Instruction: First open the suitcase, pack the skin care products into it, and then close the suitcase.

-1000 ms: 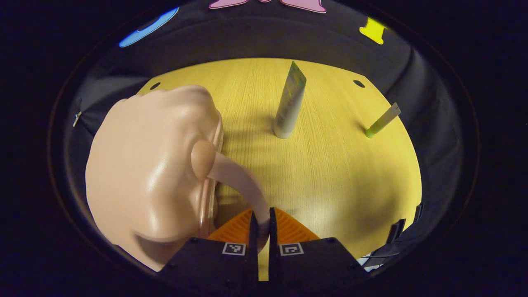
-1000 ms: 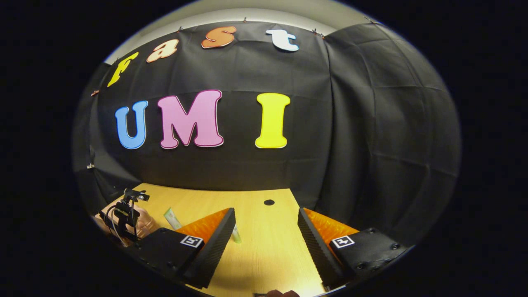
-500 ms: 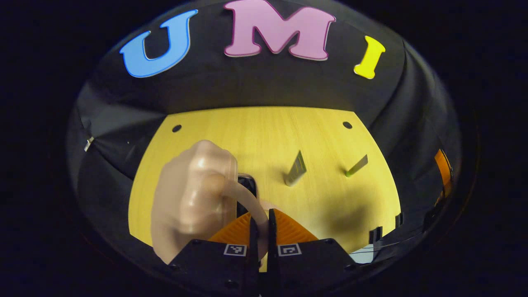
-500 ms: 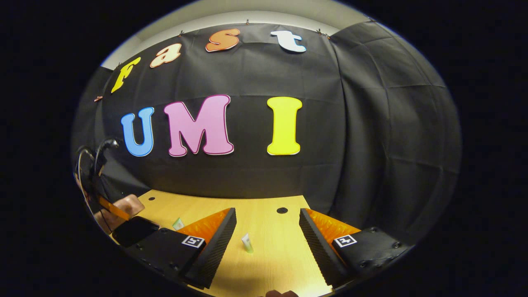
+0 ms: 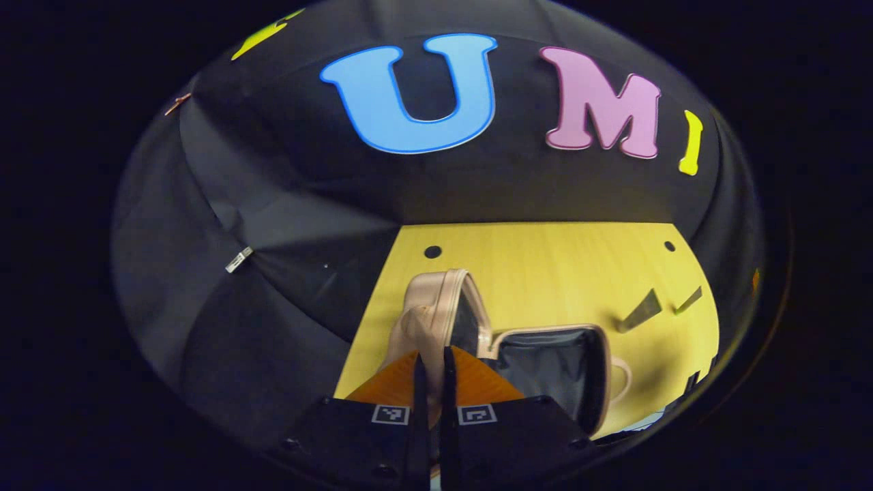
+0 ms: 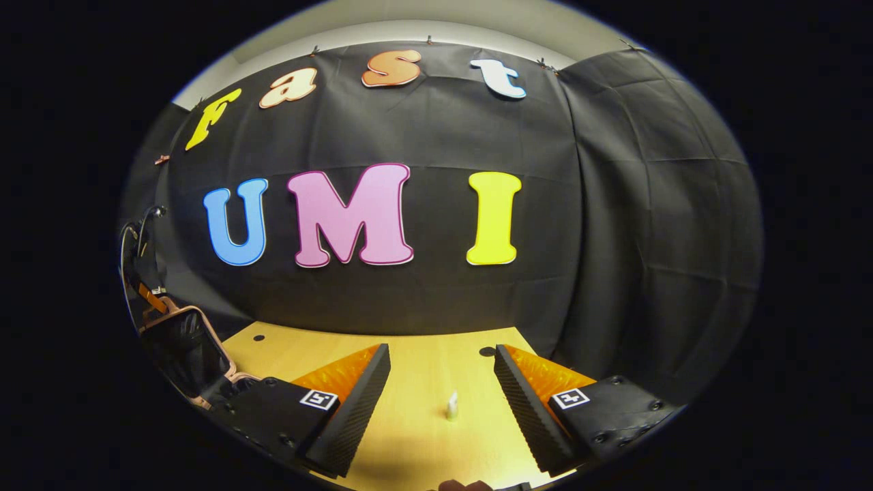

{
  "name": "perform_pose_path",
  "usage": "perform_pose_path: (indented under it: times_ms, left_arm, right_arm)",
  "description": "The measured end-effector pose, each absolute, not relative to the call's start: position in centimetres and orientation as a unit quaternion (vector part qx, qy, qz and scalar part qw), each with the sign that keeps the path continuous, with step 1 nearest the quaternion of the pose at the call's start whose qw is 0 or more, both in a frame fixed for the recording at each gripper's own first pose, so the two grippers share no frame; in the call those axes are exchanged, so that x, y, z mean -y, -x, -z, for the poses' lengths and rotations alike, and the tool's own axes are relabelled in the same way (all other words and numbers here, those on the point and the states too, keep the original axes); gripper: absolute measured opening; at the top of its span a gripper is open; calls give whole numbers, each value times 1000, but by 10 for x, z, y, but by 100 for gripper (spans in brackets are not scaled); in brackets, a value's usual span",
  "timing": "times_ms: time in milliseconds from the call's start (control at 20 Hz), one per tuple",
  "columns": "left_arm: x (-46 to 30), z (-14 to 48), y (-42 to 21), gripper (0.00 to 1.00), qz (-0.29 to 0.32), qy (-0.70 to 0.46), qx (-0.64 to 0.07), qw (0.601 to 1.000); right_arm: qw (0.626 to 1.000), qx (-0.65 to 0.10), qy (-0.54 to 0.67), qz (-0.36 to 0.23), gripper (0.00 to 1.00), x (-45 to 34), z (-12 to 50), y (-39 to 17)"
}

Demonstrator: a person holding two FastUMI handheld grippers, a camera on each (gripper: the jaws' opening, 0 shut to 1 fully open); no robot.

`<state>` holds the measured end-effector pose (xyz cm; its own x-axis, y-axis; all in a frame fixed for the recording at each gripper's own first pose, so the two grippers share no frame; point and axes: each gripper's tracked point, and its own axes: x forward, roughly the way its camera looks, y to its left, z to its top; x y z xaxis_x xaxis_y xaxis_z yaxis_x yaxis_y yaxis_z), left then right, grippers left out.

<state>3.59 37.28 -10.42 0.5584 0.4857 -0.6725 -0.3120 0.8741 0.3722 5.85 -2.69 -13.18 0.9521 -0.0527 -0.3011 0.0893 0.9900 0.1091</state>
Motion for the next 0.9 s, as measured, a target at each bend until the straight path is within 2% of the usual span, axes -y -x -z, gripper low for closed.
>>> perform_pose_path:
  times_ms: [150, 350, 550, 650, 750, 800, 850, 900]
  left_arm:
    - [-464, 129, -21, 9, -260, -143, -429, 853]
    - [-541, 209, -4, 8, -270, -89, -472, 835]
    - [-578, 291, 7, 8, -249, -61, -516, 817]
    - [-587, 309, 4, 9, -245, -73, -521, 814]
    - [-600, 317, 0, 14, -241, -102, -516, 816]
    - [-602, 312, 1, 26, -242, -106, -509, 819]
    - [-603, 302, -1, 33, -245, -111, -495, 826]
    - [-602, 289, -3, 53, -246, -114, -475, 837]
  right_arm:
    - [985, -157, -67, 42, 97, -4, 130, -59]
    - [979, -182, -60, 67, 97, -26, 135, -55]
    - [976, -192, -55, 93, 97, -36, 125, -44]
    - [974, -199, -43, 101, 97, -38, 125, -37]
    - [973, -203, -36, 103, 97, -42, 124, -33]
    - [974, -200, -31, 100, 97, -45, 123, -31]
    - [975, -198, -24, 98, 97, -46, 123, -31]
    - [976, -197, -17, 94, 97, -48, 125, -32]
